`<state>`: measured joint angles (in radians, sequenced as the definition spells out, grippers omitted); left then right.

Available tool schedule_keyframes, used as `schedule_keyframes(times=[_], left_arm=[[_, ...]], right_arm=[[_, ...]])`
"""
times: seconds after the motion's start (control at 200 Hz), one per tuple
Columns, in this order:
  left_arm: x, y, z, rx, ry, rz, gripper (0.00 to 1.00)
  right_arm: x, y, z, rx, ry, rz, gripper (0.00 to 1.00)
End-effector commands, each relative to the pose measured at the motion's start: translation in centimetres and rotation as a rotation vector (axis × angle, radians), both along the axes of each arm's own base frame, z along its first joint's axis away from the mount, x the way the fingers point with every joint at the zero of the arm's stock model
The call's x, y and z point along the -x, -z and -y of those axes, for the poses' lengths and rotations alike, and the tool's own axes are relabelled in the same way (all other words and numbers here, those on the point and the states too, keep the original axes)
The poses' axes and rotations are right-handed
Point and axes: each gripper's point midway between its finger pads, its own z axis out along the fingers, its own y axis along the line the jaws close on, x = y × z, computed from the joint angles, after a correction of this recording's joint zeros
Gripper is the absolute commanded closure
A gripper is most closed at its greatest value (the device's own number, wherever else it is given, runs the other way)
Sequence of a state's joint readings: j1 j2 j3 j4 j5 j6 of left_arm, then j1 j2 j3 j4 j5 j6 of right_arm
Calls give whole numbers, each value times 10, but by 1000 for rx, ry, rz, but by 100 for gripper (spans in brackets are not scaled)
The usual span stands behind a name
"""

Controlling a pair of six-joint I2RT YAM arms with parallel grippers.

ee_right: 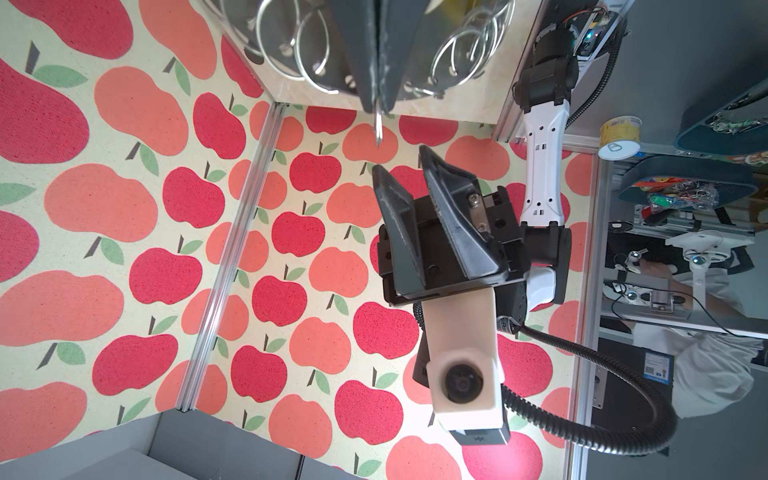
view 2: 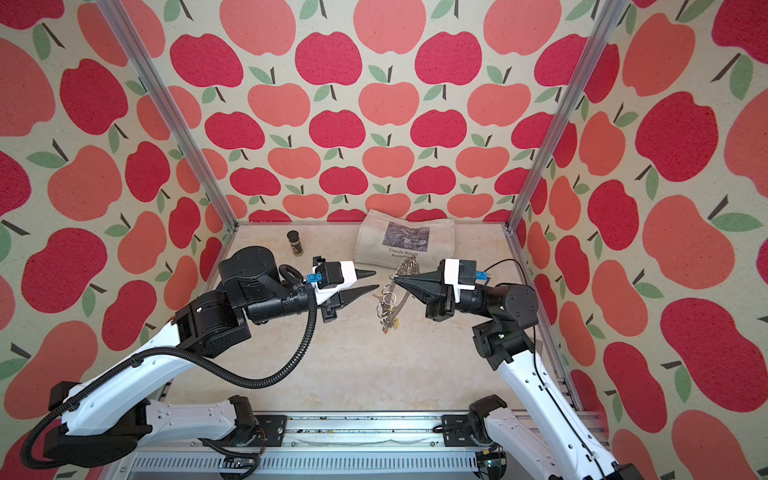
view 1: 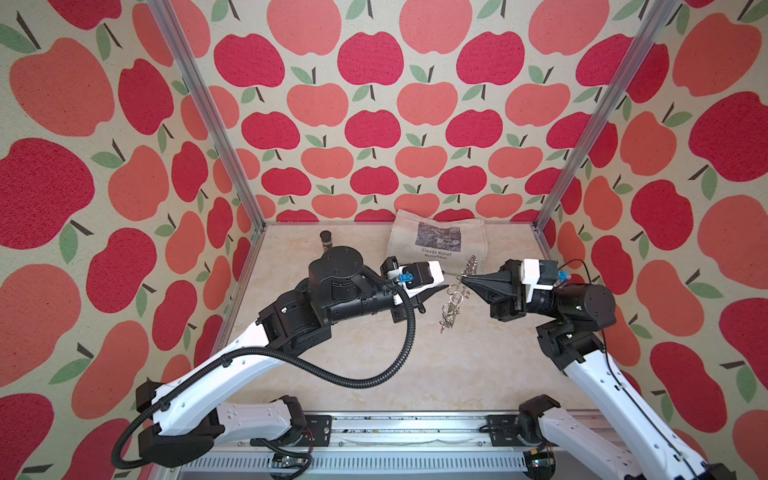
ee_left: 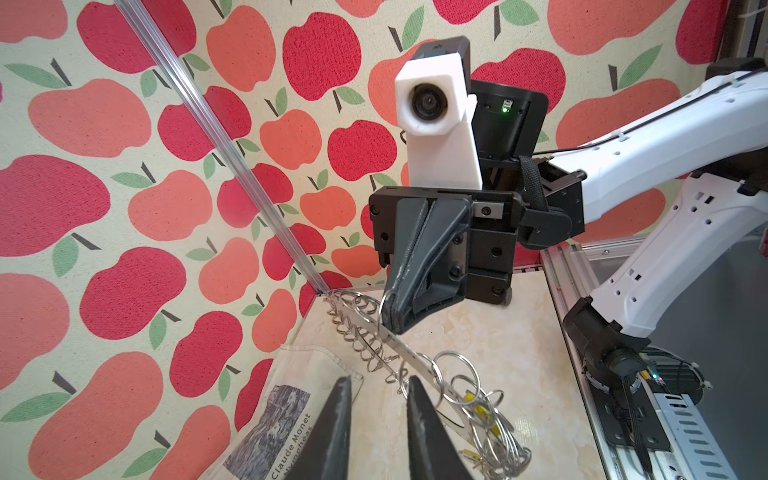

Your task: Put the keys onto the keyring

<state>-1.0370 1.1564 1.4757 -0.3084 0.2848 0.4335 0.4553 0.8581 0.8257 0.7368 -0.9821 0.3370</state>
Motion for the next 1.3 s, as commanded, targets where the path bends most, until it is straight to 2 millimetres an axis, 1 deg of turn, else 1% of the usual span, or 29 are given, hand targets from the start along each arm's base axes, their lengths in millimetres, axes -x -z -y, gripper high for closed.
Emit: schedule_keyframes(times=[0.0, 0.155, 0.315, 0.425, 0.57, 0.885, 1.106, 1.296], left_arm=[[5, -12, 3, 70, 52, -23, 75], [3, -12, 7, 83, 64, -28, 75], [7, -15, 12, 93, 110, -25, 76], [12, -12, 17, 83, 150, -29, 77], [11, -9, 21, 73, 161, -36, 78], [12, -17, 22, 107, 175, -13, 78], [11, -15, 25, 97, 188, -20, 83], [11, -15, 25, 100, 192, -20, 84]], right_arm=[[16, -17, 7, -48, -39, 51, 100], [17, -19, 7, -50, -49, 52, 100], [17, -19, 7, -56, -53, 49, 100], [18, -20, 7, -62, -55, 51, 100], [18, -21, 7, -65, -59, 51, 100], [19, -18, 5, -58, -73, 45, 100], [21, -20, 4, -61, -80, 49, 100], [22, -19, 2, -57, -91, 50, 100]])
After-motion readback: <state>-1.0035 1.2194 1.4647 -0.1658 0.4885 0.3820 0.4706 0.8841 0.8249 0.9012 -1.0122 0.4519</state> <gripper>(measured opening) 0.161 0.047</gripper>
